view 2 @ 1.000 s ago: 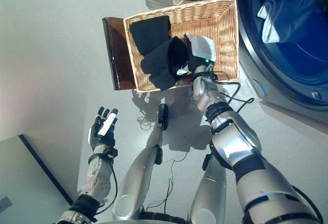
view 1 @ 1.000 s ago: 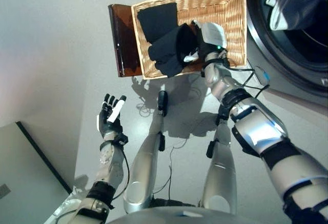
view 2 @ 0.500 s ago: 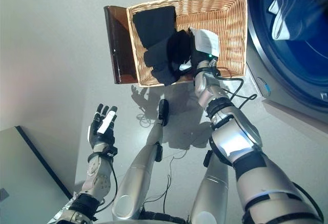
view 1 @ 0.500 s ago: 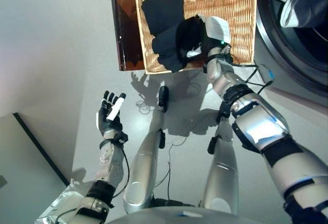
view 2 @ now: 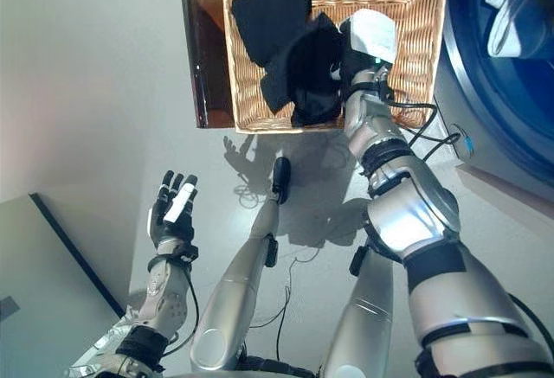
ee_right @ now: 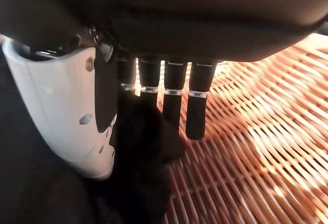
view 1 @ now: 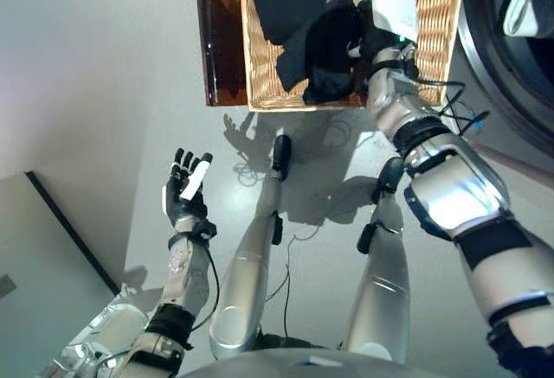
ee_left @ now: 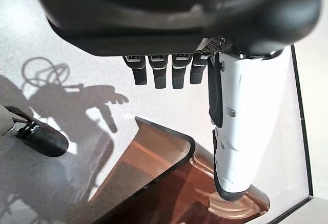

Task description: Pick up the clothes and place them into the washing machine

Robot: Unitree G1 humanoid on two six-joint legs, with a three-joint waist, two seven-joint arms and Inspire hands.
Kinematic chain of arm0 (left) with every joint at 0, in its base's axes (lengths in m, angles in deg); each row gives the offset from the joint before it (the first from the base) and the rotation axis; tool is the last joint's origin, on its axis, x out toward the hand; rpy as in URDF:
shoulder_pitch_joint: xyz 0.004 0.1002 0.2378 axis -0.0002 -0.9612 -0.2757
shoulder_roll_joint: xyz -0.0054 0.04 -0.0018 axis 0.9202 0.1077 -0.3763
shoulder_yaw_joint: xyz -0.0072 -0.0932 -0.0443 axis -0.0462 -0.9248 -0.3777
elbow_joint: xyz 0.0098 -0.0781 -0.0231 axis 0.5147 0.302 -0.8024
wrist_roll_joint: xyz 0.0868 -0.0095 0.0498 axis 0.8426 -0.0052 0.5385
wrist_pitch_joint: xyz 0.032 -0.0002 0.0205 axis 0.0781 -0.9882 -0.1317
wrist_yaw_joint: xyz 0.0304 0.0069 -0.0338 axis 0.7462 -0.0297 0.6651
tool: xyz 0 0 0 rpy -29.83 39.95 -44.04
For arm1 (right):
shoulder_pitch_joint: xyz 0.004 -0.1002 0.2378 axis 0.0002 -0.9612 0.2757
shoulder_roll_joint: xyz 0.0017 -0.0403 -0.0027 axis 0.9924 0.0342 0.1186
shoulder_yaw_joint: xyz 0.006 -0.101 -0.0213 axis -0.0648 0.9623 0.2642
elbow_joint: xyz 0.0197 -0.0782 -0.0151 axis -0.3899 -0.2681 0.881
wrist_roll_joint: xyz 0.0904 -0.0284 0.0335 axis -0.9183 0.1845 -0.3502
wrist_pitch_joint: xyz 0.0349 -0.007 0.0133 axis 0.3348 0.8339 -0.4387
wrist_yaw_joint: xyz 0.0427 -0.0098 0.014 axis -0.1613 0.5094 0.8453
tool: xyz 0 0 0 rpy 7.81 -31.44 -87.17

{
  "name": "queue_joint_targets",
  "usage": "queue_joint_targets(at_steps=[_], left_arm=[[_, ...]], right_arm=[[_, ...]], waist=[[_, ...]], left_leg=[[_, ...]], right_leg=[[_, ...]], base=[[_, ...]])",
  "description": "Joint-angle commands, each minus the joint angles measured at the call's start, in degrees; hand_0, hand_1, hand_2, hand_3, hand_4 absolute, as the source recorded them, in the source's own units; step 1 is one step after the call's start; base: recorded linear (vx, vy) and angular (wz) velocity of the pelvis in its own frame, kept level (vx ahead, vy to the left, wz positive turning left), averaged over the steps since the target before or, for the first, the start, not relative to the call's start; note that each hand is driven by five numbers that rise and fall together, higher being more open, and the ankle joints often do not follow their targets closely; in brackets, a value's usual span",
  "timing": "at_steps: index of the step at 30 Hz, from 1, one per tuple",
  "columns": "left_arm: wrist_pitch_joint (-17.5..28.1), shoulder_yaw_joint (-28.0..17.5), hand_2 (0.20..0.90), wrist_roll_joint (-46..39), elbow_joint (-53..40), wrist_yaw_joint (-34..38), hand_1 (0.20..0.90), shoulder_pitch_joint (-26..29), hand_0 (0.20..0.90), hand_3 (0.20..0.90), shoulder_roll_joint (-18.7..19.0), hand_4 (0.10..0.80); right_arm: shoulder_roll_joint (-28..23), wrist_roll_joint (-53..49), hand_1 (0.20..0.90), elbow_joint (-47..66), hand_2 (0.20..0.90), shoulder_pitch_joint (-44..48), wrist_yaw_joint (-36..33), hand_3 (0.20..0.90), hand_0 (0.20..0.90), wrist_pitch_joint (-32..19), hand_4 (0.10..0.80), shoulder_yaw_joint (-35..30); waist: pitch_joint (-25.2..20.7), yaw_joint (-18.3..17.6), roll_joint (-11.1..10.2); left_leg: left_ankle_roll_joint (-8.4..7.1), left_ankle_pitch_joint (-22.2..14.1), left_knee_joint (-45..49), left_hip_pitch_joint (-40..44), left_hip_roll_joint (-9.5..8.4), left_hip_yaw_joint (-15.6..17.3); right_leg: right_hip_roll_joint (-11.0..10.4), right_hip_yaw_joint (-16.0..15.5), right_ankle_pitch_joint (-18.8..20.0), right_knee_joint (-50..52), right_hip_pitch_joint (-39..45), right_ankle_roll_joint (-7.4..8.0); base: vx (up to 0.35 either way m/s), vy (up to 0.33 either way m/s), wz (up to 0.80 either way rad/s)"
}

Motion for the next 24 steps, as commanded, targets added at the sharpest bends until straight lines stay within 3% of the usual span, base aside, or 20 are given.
queue_joint_targets(at_steps=[1, 15, 24], left_arm=[[4.3, 1.3, 0.9, 0.2, -5.6, 1.3, 0.9, 0.6, 0.9, 0.9, 3.5, 0.8], [4.5, 1.9, 0.9, 0.7, -5.3, 1.3, 0.9, 0.3, 0.9, 0.9, 3.3, 0.8], [4.3, 1.6, 0.9, 0.5, -2.7, 1.5, 0.9, 0.6, 0.9, 0.9, 2.8, 0.8]], right_arm=[[1.3, -0.6, 0.2, 0.5, 0.2, 4.8, -0.3, 0.2, 0.2, -1.9, 0.3, 4.3], [-0.8, -2.3, 0.2, 1.9, 0.2, 4.5, -1.8, 0.2, 0.2, -2.0, 0.3, 3.0], [-1.7, -10.9, 0.2, 8.1, 0.2, 1.6, -4.9, 0.2, 0.2, -4.8, 0.3, -3.9]], waist=[[0.9, 2.1, 3.9], [0.9, 1.3, 4.1], [0.9, -0.4, 3.4]], left_leg=[[-2.71, -3.0, -0.5, -0.9, -2.88, 1.2], [-2.93, -3.2, -0.5, 1.4, -2.55, 2.3], [-3.17, -3.8, -0.5, 4.8, -2.15, 4.1]], right_leg=[[0.1, 3.3, -4.0, 0.8, 0.3, -1.12], [0.4, 4.1, -3.7, 0.4, 1.9, -1.16], [0.5, 4.4, -3.3, -1.1, 5.3, -0.97]], base=[[0.0, 0.0, 0.0], [0.0, 0.0, 0.0], [0.015, -0.007, -0.05]])
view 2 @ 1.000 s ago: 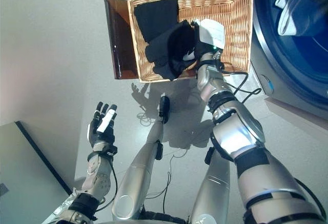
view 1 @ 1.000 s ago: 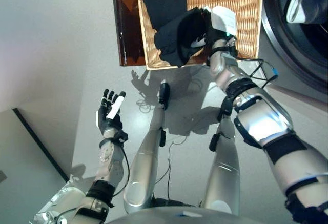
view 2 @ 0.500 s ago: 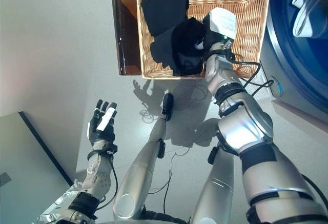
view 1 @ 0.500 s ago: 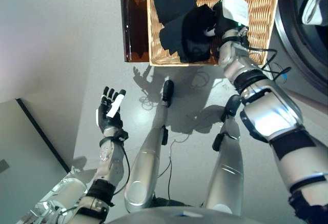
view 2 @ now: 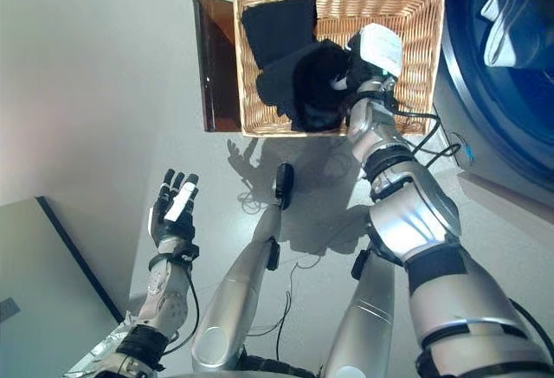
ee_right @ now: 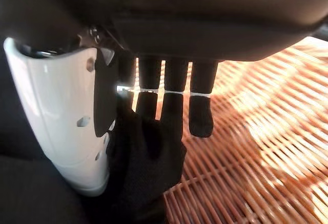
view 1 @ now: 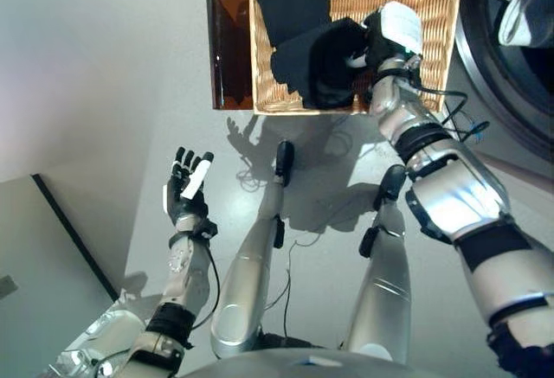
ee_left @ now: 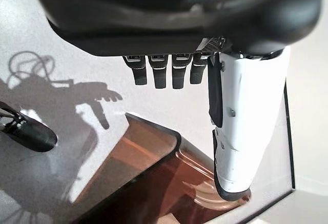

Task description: Pick up the clothes and place them into the washing machine

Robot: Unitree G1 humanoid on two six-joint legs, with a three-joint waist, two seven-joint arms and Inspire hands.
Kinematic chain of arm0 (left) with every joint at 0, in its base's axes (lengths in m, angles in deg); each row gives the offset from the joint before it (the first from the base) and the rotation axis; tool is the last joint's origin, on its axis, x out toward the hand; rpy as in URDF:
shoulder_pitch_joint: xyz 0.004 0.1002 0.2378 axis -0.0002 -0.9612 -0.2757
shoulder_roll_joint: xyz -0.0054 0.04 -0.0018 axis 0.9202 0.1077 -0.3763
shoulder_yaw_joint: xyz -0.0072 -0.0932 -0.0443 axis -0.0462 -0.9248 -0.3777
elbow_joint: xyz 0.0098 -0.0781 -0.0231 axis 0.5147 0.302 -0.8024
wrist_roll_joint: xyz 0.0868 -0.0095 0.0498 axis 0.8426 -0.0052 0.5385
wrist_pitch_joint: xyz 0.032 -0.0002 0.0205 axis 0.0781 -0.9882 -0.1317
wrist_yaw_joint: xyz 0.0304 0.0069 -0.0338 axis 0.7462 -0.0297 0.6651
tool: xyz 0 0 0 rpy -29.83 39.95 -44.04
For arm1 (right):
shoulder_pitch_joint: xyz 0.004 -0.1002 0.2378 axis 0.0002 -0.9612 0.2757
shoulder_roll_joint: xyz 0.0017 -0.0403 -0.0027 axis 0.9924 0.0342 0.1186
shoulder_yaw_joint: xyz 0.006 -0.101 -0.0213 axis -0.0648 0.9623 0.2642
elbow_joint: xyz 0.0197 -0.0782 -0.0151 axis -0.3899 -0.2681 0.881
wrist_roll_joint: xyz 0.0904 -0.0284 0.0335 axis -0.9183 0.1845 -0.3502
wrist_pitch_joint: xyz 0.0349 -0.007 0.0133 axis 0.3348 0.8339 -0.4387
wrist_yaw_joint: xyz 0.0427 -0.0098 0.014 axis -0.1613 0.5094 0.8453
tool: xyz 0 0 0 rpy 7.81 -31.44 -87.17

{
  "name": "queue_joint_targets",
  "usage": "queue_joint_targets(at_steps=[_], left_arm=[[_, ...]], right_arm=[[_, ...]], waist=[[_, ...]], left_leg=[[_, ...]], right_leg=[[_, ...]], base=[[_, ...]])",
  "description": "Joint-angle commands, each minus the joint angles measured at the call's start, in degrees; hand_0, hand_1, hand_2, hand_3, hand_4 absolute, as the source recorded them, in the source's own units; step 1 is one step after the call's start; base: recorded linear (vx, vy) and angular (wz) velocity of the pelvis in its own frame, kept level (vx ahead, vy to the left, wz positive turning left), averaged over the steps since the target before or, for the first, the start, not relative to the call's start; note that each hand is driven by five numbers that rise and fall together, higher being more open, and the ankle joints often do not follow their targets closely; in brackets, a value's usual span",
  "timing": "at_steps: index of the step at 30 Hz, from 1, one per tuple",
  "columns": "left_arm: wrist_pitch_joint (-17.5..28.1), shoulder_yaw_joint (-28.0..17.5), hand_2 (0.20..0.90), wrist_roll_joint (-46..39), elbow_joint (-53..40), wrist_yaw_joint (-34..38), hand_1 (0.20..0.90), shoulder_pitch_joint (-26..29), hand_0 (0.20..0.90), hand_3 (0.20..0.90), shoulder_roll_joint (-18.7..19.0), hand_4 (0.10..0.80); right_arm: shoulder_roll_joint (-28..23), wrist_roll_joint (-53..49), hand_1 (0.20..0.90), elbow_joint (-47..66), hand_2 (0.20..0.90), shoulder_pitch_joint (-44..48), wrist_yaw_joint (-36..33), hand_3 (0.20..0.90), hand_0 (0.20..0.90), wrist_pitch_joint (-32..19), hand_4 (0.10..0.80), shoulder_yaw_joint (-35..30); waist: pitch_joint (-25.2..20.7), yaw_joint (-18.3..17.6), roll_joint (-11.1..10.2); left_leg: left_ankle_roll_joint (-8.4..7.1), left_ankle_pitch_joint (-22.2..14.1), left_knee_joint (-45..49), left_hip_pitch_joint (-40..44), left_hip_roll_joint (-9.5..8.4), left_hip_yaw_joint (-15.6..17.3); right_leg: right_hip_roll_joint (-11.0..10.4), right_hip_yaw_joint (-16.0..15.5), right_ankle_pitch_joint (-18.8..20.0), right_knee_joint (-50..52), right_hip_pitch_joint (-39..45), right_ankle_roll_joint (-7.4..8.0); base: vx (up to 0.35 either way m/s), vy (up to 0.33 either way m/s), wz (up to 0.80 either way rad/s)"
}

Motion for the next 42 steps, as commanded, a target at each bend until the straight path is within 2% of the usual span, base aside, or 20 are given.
queue_joint_targets(at_steps=[1, 11, 20, 27, 30, 34, 36, 42], left_arm=[[4.3, 0.7, 0.9, 0.4, -2.3, 1.3, 0.9, 0.3, 0.9, 0.9, 2.6, 0.8], [4.0, 0.1, 0.9, -0.6, 0.5, 1.2, 0.9, -0.2, 0.9, 0.9, 2.1, 0.8], [3.7, 0.3, 0.9, -1.1, 1.4, 0.2, 0.9, -1.2, 0.9, 0.9, 1.7, 0.8], [3.5, 0.9, 0.9, -1.9, 2.3, -0.7, 0.9, -2.1, 0.9, 0.9, 1.5, 0.8], [3.3, 1.7, 0.9, -2.7, 2.4, -1.3, 0.9, -2.8, 0.9, 0.9, 1.3, 0.8], [3.0, 2.1, 0.9, -3.3, 2.9, -1.9, 0.9, -3.2, 0.9, 0.9, 1.3, 0.8], [2.6, 2.9, 0.9, -3.7, 2.9, -2.0, 0.9, -3.4, 0.9, 0.9, 1.3, 0.8], [2.3, 3.3, 0.9, -4.3, 3.0, -2.5, 0.9, -3.6, 0.9, 0.9, 1.1, 0.8]], right_arm=[[-1.4, -4.6, 0.2, 8.8, 0.2, 3.7, -5.5, 0.2, 0.2, -4.9, 0.3, -1.2], [-2.6, -8.2, 0.2, 24.0, 0.2, -1.3, -9.8, 0.2, 0.2, -7.2, 0.3, -8.2], [-3.6, -9.9, 0.2, 36.4, 0.2, -6.5, -13.9, 0.2, 0.2, -9.9, 0.3, -16.1], [-3.8, -15.3, 0.2, 36.5, 0.2, -6.9, -16.0, 0.2, 0.2, -12.3, 0.3, -20.9], [-3.7, -23.5, 0.2, 34.3, 0.2, -6.0, -16.7, 0.2, 0.2, -15.2, 0.3, -24.8], [-4.3, -28.4, 0.2, 33.5, 0.2, -5.5, -16.3, 0.2, 0.2, -17.3, 0.3, -26.4], [-3.9, -37.0, 0.2, 31.3, 0.2, -4.2, -15.5, 0.2, 0.2, -20.5, 0.3, -29.2], [-5.4, -41.9, 0.2, 28.6, 0.2, -3.1, -14.1, 0.2, 0.2, -21.9, 0.3, -29.6]], waist=[[0.9, -0.7, 3.3], [0.9, -3.3, 2.6], [0.9, -5.5, 3.2], [0.9, -6.4, 4.2], [0.1, -6.6, 5.0], [-0.7, -6.6, 5.6], [-1.3, -6.6, 6.1], [-1.8, -6.8, 6.5]], left_leg=[[-3.22, -4.0, -0.7, 1.5, -2.01, 2.9], [-3.27, -5.0, -0.6, 5.3, -1.42, 5.1], [-2.79, -7.2, 2.1, 7.8, -1.58, 7.7], [-2.56, -7.8, 2.1, 9.5, -1.66, 8.9], [-2.43, -8.0, 1.6, 10.7, -1.76, 9.4], [-2.4, -8.2, 1.1, 11.6, -1.86, 9.6], [-2.4, -8.2, 0.5, 12.1, -2.0, 9.6], [-2.38, -8.2, -0.2, 12.9, -2.11, 9.8]], right_leg=[[0.7, 2.9, -3.2, -2.1, 3.2, -1.04], [0.8, 3.3, -2.9, -4.0, 6.8, -1.11], [0.9, 5.2, -3.0, -4.1, 8.8, -0.92], [1.2, 6.4, -2.9, -4.4, 9.7, -0.86], [1.2, 6.9, -3.0, -4.8, 10.3, -0.92], [1.2, 7.1, -3.1, -5.0, 10.7, -0.89], [1.1, 7.2, -3.3, -5.1, 10.9, -0.94], [1.2, 7.4, -3.5, -4.9, 11.1, -1.01]], base=[[0.024, -0.007, -0.08], [0.024, -0.014, -0.11], [0.024, -0.015, -0.14], [0.02, -0.004, -0.14], [0.029, -0.004, -0.17], [0.035, 0.006, -0.05], [0.035, -0.006, -0.07], [0.012, -0.002, -0.01]])
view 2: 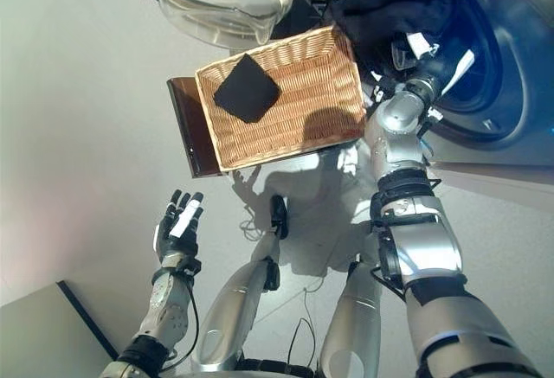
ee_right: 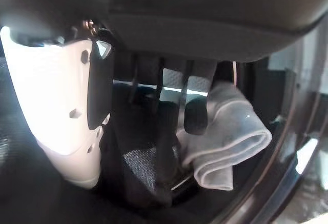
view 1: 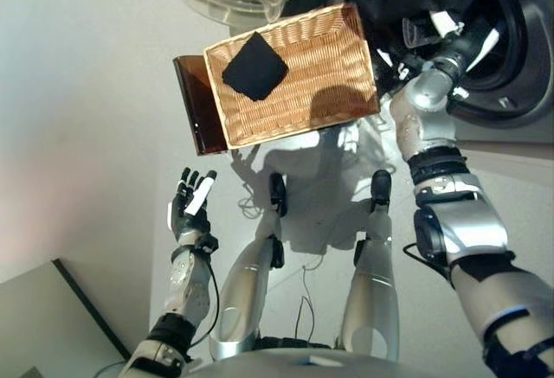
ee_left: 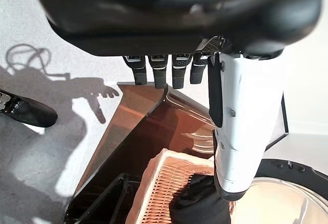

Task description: Pick up the clothes and place them into the washing machine

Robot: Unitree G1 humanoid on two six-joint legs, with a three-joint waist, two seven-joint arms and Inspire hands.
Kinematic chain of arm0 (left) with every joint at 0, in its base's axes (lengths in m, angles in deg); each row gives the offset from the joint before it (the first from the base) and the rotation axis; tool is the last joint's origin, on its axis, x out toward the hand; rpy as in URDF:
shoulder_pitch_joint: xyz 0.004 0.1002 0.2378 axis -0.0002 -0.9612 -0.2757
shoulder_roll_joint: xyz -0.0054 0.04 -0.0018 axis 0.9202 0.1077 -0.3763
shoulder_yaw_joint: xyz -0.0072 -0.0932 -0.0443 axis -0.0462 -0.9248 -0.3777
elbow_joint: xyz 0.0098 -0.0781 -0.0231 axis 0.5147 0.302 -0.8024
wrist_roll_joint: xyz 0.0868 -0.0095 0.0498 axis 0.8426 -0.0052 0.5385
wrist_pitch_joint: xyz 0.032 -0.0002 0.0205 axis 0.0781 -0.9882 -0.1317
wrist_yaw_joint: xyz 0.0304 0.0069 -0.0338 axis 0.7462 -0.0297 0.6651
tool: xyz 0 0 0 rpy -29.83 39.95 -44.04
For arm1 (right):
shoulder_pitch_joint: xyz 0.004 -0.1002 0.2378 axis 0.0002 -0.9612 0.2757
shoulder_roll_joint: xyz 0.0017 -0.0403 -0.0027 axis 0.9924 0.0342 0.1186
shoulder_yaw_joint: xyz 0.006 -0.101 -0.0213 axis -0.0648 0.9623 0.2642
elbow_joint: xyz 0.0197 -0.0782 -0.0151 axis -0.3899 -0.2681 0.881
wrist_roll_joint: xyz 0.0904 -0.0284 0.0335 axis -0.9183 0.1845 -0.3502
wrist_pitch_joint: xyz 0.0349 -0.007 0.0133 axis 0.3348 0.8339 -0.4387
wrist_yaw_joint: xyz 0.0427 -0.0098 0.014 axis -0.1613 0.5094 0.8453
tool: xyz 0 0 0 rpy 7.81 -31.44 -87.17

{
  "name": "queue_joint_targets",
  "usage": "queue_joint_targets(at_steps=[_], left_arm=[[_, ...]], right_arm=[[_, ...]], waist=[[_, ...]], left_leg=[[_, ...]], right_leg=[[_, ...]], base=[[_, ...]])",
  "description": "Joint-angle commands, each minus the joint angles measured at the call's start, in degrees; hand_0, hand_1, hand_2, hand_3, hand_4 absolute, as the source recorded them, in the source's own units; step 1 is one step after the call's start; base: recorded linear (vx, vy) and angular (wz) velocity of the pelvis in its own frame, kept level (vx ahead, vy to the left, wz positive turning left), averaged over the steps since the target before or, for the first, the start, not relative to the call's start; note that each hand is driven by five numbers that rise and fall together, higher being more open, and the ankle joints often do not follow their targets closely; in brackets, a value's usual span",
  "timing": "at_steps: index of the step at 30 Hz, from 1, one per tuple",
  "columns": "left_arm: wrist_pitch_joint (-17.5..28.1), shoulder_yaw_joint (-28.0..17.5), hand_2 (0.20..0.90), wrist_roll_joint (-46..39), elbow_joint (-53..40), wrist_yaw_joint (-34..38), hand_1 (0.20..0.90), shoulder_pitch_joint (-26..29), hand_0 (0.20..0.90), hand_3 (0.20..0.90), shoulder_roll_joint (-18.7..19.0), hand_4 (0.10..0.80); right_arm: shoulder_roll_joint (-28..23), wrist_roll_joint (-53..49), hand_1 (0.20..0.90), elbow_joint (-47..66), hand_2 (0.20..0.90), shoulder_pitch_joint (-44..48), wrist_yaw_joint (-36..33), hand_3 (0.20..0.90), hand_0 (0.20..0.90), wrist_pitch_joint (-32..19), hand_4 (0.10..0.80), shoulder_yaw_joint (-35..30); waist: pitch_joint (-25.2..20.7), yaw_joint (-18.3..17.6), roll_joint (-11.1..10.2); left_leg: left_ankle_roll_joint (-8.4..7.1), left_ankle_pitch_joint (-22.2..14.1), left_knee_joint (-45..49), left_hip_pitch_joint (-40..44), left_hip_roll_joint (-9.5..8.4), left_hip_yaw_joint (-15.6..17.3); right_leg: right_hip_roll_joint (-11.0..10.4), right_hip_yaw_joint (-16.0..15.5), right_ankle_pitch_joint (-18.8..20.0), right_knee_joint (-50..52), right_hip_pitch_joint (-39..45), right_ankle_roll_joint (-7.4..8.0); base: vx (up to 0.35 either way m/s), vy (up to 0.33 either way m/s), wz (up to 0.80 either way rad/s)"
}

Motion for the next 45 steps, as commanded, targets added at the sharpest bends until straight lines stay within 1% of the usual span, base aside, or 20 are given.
queue_joint_targets(at_steps=[1, 2, 7, 18, 20, 24, 29, 38, 45], left_arm=[[2.4, 2.2, 0.9, -0.9, -2.3, -0.7, 0.9, -1.4, 0.9, 0.9, 1.2, 0.8], [2.4, 2.2, 0.9, -0.9, -2.3, -0.7, 0.9, -1.4, 0.9, 0.9, 1.2, 0.8], [2.1, 2.6, 0.9, -1.6, -2.0, -1.1, 0.9, -1.4, 0.9, 0.9, 1.2, 0.8], [1.4, 3.9, 0.9, -4.2, -3.7, -1.8, 0.9, -0.9, 0.9, 0.9, 1.3, 0.8], [1.0, 4.0, 0.9, -4.1, -3.7, -1.9, 0.9, -0.9, 0.9, 0.9, 1.3, 0.8], [0.8, 4.2, 0.9, -4.6, -3.0, -2.5, 0.9, -0.6, 0.9, 0.9, 1.2, 0.8], [0.6, 4.8, 0.9, -5.0, -2.8, -3.0, 0.9, -0.7, 0.9, 0.9, 1.3, 0.8], [0.0, 5.9, 0.9, -4.9, -1.2, -3.8, 0.9, -1.0, 0.9, 0.9, 1.7, 0.8], [0.4, 6.0, 0.9, -5.3, -1.9, -4.4, 0.9, -1.9, 0.9, 0.9, 2.0, 0.8]], right_arm=[[-5.3, -4.3, 0.2, 0.3, 0.2, 10.6, 1.2, 0.2, 0.2, -9.3, 0.3, 1.9], [-5.3, -4.4, 0.2, 0.2, 0.2, 10.6, 1.3, 0.2, 0.2, -9.3, 0.3, 1.9], [-4.9, -12.9, 0.2, -4.7, 0.2, 12.0, 4.5, 0.2, 0.2, -10.7, 0.3, 0.7], [-4.2, -31.7, 0.2, -12.0, 0.2, 15.3, 11.6, 0.2, 0.2, -13.4, 0.3, -2.0], [-4.3, -33.1, 0.2, -12.7, 0.2, 15.8, 12.4, 0.2, 0.2, -13.4, 0.3, -1.8], [-6.5, -40.4, 0.2, -15.8, 0.2, 18.2, 15.5, 0.2, 0.2, -13.8, 0.3, -3.0], [-9.3, -44.6, 0.2, -17.8, 0.2, 21.3, 17.1, 0.2, 0.2, -14.4, 0.3, -2.9], [-13.9, -49.7, 0.2, -19.4, 0.2, 28.3, 17.7, 0.2, 0.2, -16.4, 0.3, -1.6], [-17.7, -51.7, 0.2, -17.1, 0.2, 30.3, 17.7, 0.2, 0.2, -19.3, 0.3, -1.7]], waist=[[-1.8, 0.0, 6.2], [-1.9, 0.0, 6.2], [-2.5, 0.1, 6.5], [-2.4, -0.1, 6.7], [-2.3, 0.0, 6.7], [-2.7, 0.4, 7.0], [-3.3, 0.7, 7.4], [-5.2, 1.9, 8.1], [-6.8, 2.4, 8.6]], left_leg=[[-4.02, -5.1, -0.1, 2.4, -1.27, 0.6], [-4.02, -5.1, -0.1, 2.4, -1.27, 0.6], [-3.96, -5.4, -0.3, 2.7, -1.13, 0.8], [-4.02, -5.7, -0.5, 2.4, -1.1, 1.2], [-4.06, -5.6, -0.5, 2.3, -1.07, 1.3], [-4.2, -5.6, -0.5, 2.1, -1.08, 0.9], [-4.3, -5.6, -0.5, 2.2, -1.12, 0.8], [-4.57, -5.6, -0.5, 2.4, -1.36, 0.4], [-4.73, -5.7, -0.5, 3.0, -1.63, -0.3]], right_leg=[[1.4, -0.3, -10.2, 7.8, 0.5, -2.65], [1.4, -0.3, -10.2, 7.8, 0.5, -2.65], [1.5, 0.0, -10.4, 7.7, 0.5, -2.74], [1.9, 0.3, -10.6, 8.0, -0.5, -3.06], [1.9, 0.4, -10.6, 8.0, -0.6, -3.07], [2.0, 0.4, -10.7, 8.1, -0.8, -3.12], [2.0, 0.4, -11.0, 8.4, -0.8, -3.09], [1.8, 0.0, -11.4, 8.5, -0.3, -2.95], [1.4, -0.6, -11.6, 8.1, 0.9, -2.76]], base=[[0.0, 0.0, 0.0], [0.0, 0.0, 0.0], [0.0, 0.0, 0.0], [0.004, -0.002, -0.01], [0.0, 0.0, 0.0], [0.0, 0.0, 0.0], [0.0, 0.0, 0.0], [0.0, 0.0, 0.0], [0.0, 0.0, 0.0]])
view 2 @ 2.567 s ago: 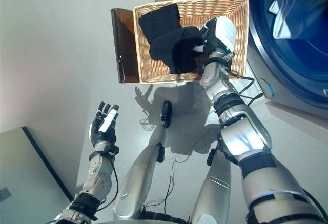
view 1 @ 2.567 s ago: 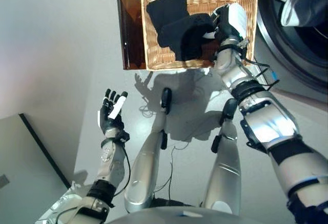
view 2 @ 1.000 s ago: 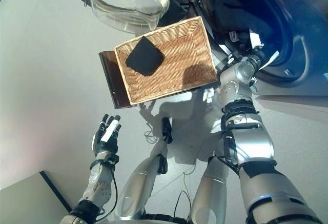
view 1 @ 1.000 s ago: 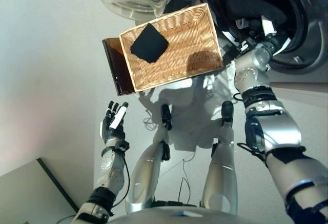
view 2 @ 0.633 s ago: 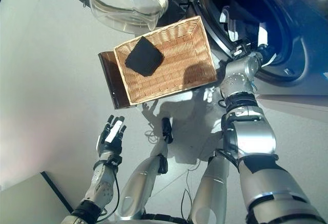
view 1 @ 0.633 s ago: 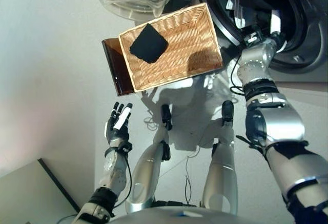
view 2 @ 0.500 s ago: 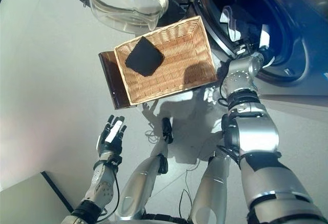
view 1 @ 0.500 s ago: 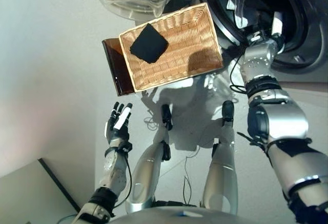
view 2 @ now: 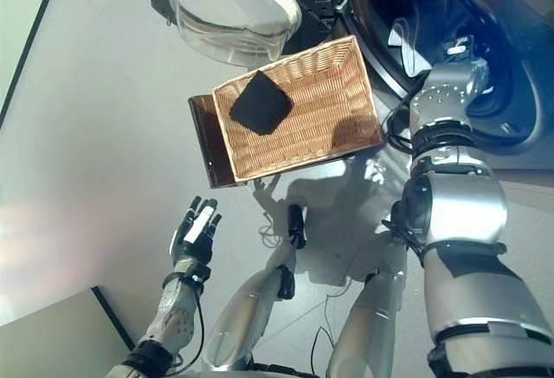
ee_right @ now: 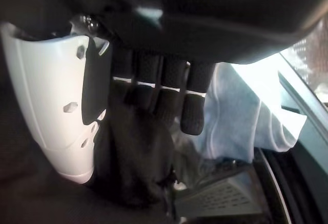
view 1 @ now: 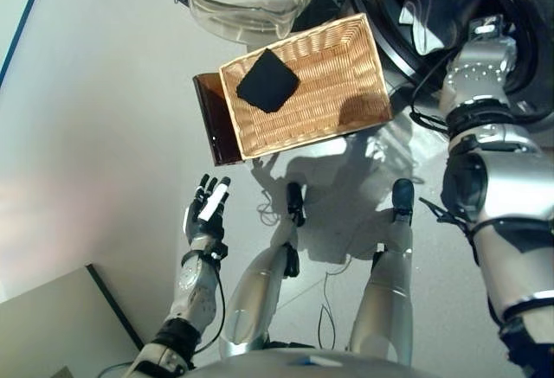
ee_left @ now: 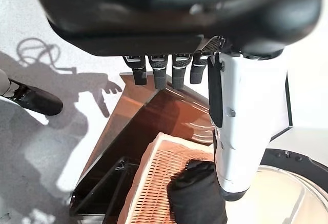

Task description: Pick up the clothes and place them into the washing machine

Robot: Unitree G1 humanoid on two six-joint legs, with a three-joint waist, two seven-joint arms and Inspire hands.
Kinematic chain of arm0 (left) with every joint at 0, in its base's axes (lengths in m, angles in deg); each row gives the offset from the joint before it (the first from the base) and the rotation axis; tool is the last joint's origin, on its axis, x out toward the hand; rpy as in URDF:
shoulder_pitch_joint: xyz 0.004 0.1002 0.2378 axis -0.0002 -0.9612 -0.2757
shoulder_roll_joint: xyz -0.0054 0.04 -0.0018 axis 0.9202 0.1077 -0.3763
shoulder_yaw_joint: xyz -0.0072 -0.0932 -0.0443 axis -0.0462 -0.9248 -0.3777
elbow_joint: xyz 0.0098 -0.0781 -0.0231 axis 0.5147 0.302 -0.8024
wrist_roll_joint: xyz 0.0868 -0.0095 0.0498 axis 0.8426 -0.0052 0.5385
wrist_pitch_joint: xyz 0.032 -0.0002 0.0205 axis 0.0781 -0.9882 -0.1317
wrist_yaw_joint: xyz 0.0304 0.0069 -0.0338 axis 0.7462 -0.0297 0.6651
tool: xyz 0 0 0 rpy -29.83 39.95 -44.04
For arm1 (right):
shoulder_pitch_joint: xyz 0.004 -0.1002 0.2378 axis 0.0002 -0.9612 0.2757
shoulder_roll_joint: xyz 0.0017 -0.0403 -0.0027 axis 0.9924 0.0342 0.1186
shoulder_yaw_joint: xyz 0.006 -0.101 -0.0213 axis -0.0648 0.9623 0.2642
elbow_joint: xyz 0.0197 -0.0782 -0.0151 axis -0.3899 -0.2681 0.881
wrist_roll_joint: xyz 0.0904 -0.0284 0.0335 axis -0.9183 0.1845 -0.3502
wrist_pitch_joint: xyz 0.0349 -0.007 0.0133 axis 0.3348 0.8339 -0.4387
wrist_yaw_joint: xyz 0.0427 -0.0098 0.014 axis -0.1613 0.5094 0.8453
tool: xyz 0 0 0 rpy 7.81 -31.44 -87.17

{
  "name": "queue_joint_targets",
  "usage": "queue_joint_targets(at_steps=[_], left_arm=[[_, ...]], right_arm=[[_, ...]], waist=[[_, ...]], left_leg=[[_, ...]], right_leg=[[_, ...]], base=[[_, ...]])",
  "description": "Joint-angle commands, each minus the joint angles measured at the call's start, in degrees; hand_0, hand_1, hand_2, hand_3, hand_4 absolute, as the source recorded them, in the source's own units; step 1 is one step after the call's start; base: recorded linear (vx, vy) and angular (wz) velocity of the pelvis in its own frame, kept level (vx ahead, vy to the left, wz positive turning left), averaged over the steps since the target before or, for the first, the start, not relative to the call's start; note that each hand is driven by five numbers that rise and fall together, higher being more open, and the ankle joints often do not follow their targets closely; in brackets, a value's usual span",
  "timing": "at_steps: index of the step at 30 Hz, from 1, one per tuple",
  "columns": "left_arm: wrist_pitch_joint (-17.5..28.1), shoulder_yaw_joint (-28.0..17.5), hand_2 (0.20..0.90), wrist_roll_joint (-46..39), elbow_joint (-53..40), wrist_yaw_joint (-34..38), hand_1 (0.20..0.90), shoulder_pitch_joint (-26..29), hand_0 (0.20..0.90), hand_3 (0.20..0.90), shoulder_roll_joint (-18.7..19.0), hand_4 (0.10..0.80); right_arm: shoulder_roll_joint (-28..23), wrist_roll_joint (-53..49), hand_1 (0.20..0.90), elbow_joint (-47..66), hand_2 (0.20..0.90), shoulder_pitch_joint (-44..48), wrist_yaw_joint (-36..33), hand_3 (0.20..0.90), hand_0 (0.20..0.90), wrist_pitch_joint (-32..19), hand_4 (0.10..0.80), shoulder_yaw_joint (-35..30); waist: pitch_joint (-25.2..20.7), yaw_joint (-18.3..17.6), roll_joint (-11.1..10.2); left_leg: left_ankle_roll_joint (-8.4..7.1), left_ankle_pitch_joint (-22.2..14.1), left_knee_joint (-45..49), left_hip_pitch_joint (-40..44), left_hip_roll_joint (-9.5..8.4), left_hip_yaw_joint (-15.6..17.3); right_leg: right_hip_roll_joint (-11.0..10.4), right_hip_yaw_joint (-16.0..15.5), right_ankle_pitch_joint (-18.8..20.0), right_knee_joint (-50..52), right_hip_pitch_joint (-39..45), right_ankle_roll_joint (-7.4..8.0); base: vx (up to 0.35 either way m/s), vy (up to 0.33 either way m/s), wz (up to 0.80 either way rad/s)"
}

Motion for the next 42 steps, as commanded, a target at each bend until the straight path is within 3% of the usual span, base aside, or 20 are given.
queue_joint_targets(at_steps=[1, 10, 11, 12, 42], left_arm=[[2.7, 1.4, 0.9, 0.1, -1.6, -0.3, 0.9, -1.1, 0.9, 0.9, 2.3, 0.8], [2.6, 1.9, 0.9, 0.4, -0.4, -0.4, 0.9, -1.3, 0.9, 0.9, 2.2, 0.8], [2.6, 1.8, 0.9, 0.3, -0.3, -0.4, 0.9, -1.2, 0.9, 0.9, 2.2, 0.8], [2.7, 1.8, 0.9, 0.2, -0.7, -0.3, 0.9, -1.0, 0.9, 0.9, 2.2, 0.8], [2.9, 0.4, 0.9, -0.5, 0.0, 0.0, 0.9, -1.0, 0.9, 0.9, 1.5, 0.8]], right_arm=[[-10.6, 2.7, 0.2, 5.0, 0.2, 12.7, 3.7, 0.2, 0.2, -7.0, 0.3, 7.4], [-12.8, 3.3, 0.2, 5.0, 0.2, 14.2, 3.1, 0.2, 0.2, -6.7, 0.3, 9.9], [-12.5, 3.3, 0.356, 4.8, 0.356, 14.2, 3.1, 0.356, 0.356, -6.6, 0.412, 9.9], [-12.4, 3.6, 0.9, 3.9, 0.9, 14.3, 2.3, 0.9, 0.9, -6.3, 0.8, 10.1], [-4.9, 3.3, 0.9, 5.6, 0.9, 9.9, 4.4, 0.9, 0.9, -6.3, 0.8, 7.5]], waist=[[-3.4, 0.4, 3.7], [-3.7, 0.8, 3.8], [-3.6, 0.8, 3.8], [-3.6, 0.8, 3.8], [-2.9, 0.7, 3.7]], left_leg=[[-4.91, -5.1, -0.5, 3.2, -1.24, -0.1], [-4.94, -5.1, -0.5, 3.3, -1.29, 0.0], [-4.94, -5.2, -0.5, 3.3, -1.27, 0.0], [-4.92, -5.2, -0.5, 3.2, -1.25, 0.1], [-4.65, -5.0, -0.5, 3.5, -1.24, 0.4]], right_leg=[[1.8, -1.1, -12.0, 9.4, 0.8, -2.68], [1.7, -1.1, -12.1, 9.6, 0.7, -2.58], [1.7, -1.1, -12.1, 9.6, 0.7, -2.58], [1.7, -1.1, -12.1, 9.6, 0.6, -2.61], [1.8, -1.2, -12.2, 10.0, 0.7, -2.93]], base=[[0.021, 0.005, 0.04], [0.009, 0.004, 0.03], [0.0, 0.0, 0.0], [0.0, 0.0, 0.0], [0.0, 0.0, 0.0]])
